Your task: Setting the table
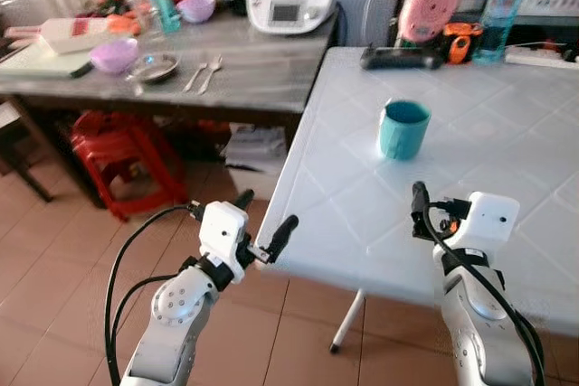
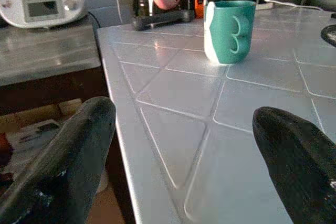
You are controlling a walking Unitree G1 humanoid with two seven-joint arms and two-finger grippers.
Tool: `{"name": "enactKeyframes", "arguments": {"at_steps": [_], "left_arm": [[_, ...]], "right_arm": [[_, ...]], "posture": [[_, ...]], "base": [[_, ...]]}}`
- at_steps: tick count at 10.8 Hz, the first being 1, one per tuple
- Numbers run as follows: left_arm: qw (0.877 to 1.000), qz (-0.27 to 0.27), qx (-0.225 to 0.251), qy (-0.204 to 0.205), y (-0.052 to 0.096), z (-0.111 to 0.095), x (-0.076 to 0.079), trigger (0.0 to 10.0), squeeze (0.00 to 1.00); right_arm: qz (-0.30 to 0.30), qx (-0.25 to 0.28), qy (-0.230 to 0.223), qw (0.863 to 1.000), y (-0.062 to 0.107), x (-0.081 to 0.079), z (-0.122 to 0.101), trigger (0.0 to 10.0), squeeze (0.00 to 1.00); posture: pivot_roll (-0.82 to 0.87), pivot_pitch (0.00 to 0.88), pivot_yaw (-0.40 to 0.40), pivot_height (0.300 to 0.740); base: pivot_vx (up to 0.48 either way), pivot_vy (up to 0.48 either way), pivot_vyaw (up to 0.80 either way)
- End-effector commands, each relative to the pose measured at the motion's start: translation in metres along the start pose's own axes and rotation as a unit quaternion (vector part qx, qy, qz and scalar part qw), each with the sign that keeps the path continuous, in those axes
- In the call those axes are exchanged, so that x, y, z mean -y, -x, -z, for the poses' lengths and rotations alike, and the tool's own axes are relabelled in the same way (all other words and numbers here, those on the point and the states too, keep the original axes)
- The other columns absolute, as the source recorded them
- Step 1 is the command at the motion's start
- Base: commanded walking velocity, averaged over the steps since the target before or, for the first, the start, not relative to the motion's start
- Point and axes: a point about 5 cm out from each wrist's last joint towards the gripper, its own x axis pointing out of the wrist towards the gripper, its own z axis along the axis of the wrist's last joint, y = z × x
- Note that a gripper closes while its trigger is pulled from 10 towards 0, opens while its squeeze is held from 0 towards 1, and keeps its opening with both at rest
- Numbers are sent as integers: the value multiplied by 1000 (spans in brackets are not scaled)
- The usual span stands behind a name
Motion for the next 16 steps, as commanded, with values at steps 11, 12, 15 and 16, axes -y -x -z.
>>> {"name": "enactKeyframes", "arguments": {"at_steps": [11,12,15,16], "left_arm": [[999,14,22,18,4,-6,1,10000,0],[999,19,23,21,4,-6,2,10000,0],[999,21,22,25,4,-7,2,10000,0],[999,28,22,28,4,-7,3,10000,0]], "right_arm": [[-8,2,-9,1000,1,-5,1,10000,0],[-8,1,-9,1000,2,-5,2,10000,0],[-15,-6,-9,1000,2,-10,4,10000,0],[-24,-9,-7,1000,-1,-15,5,10000,0]], "posture": [[18,37,94,740],[17,38,92,740],[19,39,91,740],[19,40,90,740]], "base": [[151,0,0],[0,0,0],[0,0,0],[0,0,0]]}}
